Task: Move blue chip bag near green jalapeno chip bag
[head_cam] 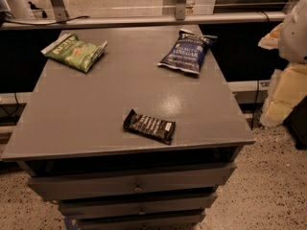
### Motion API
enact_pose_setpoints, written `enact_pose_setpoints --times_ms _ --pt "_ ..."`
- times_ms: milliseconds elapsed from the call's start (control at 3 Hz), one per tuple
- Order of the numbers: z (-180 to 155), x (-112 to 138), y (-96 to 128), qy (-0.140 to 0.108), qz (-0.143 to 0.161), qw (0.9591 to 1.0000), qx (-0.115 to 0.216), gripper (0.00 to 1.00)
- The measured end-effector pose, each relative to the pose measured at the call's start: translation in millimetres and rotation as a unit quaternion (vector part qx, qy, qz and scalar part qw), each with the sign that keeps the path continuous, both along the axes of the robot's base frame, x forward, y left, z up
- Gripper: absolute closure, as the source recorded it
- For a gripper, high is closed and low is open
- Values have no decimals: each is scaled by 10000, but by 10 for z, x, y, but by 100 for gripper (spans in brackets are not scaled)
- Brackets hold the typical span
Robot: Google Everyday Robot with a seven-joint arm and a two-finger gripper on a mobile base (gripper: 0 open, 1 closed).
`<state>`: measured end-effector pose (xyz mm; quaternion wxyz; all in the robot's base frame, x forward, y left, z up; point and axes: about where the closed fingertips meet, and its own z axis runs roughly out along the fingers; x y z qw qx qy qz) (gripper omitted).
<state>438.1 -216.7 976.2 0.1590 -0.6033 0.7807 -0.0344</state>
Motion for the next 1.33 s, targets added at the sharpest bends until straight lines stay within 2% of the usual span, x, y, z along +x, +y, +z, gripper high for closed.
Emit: enact_pose_setpoints --times_ms 333,667,1000,1333 --pt "0 0 0 -1 0 10000 0 0" --pt "-54 103 63 -159 -12 9998 156 0" --pt "-148 381 196 -468 -97 9974 530 0" --pt "-241 812 355 -901 -274 9885 1182 0"
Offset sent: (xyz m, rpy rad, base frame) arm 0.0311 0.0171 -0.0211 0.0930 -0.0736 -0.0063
